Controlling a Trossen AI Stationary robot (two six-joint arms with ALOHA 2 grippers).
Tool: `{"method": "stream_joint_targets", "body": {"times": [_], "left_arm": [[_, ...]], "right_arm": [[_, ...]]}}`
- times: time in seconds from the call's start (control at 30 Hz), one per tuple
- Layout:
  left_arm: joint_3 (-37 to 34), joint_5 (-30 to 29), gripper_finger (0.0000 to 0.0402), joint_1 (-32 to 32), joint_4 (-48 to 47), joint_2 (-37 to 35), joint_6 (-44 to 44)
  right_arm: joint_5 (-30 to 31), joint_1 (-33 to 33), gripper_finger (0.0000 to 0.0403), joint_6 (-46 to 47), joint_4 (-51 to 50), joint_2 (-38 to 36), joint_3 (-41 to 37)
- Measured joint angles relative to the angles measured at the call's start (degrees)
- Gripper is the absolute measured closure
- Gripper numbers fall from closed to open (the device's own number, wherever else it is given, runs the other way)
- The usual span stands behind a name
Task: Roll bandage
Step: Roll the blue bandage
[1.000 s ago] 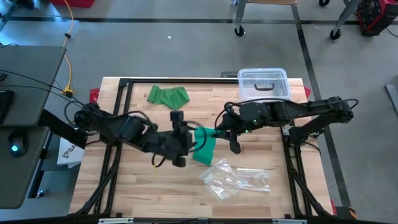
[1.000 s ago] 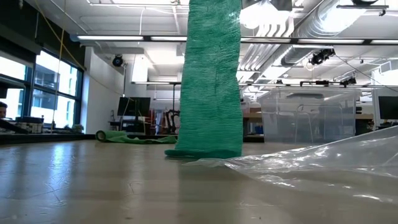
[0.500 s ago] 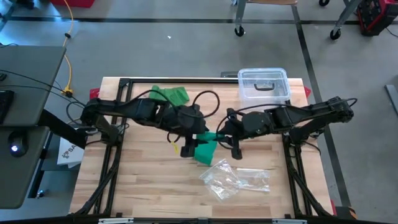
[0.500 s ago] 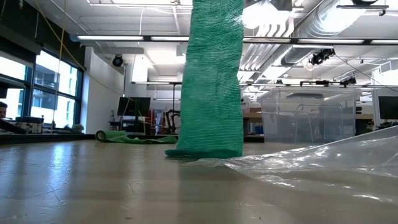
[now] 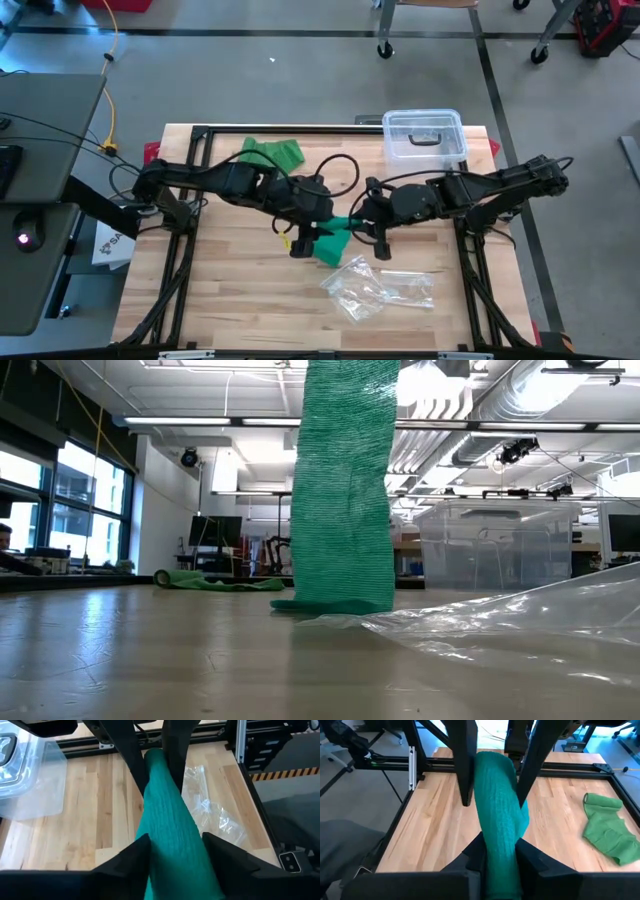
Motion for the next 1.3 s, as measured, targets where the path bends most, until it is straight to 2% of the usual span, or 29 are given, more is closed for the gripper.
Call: {"method": "stream_joint_targets", "body": {"times": [0.13, 0.23, 0.5, 0.6, 0.8, 1.0, 1.13, 1.3], "left_arm": [[0.0, 1.2, 0.0289, 0.0, -0.2, -0.2, 0.0], [0.0, 1.3, 0.031, 0.1, -1.0, -0.2, 0.0], [0.0, 1.7, 0.0318, 0.0, -2.4, -0.2, 0.0], [0.0, 1.6, 0.0317, 0.0, -2.5, -0.2, 0.0], [1.0, 1.0, 0.0316, -0.3, -2.5, -0.2, 1.4], [4.6, -3.0, 0.0316, -2.1, -2.3, -1.1, 3.5], [6.6, -7.3, 0.0316, -3.8, -2.1, -2.7, 3.7], [7.0, -11.6, 0.0316, -5.7, -2.0, -4.4, 3.8]], "right_arm": [[-0.3, 0.1, 0.0349, -0.8, 0.2, 0.0, 0.0], [-0.4, 0.1, 0.0332, -1.0, 0.0, 0.0, 0.0], [-0.6, 0.1, 0.0213, -3.5, -0.1, -0.6, 0.0], [-0.4, 0.5, 0.018, -3.8, -1.7, -2.3, 0.0], [5.5, 2.0, 0.017, -5.6, -5.7, -6.2, 0.0], [9.4, 5.6, 0.0171, -10.7, -8.5, -8.5, -0.5], [9.3, 7.0, 0.0171, -12.8, -0.4, -9.1, -5.7], [8.0, 6.6, 0.0171, -14.3, 22.8, -8.6, -15.7]]}}
